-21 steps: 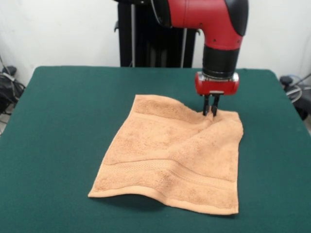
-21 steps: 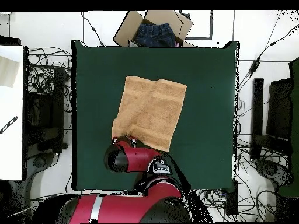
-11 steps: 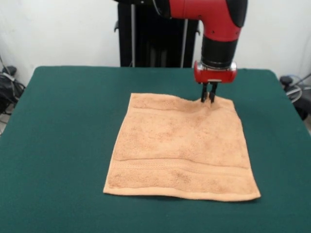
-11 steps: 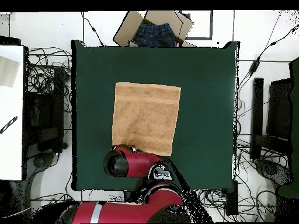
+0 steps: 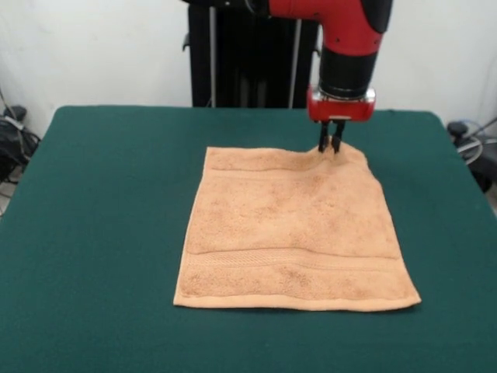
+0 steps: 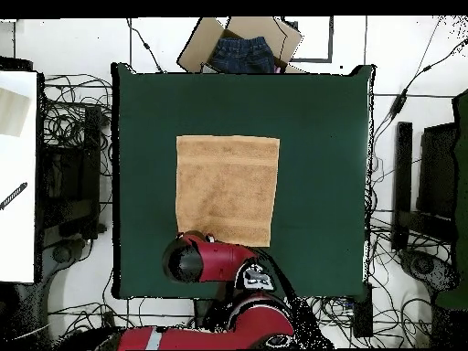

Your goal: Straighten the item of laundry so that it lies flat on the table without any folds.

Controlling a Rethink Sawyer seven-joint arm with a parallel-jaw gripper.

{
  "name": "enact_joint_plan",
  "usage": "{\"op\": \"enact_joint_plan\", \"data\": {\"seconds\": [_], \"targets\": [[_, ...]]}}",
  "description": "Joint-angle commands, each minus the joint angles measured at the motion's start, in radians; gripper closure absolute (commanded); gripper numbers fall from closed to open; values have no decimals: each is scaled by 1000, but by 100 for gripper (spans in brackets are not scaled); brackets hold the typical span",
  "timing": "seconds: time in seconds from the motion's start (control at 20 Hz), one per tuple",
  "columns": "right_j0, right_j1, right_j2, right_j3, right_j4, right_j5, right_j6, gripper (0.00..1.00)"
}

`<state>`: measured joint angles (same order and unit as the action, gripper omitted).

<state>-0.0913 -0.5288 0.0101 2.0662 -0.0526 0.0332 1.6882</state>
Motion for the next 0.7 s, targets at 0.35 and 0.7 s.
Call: {"op": "enact_joint_plan", "data": {"seconds": [0.35,0.7], "targets": [[-16,13,52,54,2,4,174,0],[11,-33,35,53,29,90,168,0]]}}
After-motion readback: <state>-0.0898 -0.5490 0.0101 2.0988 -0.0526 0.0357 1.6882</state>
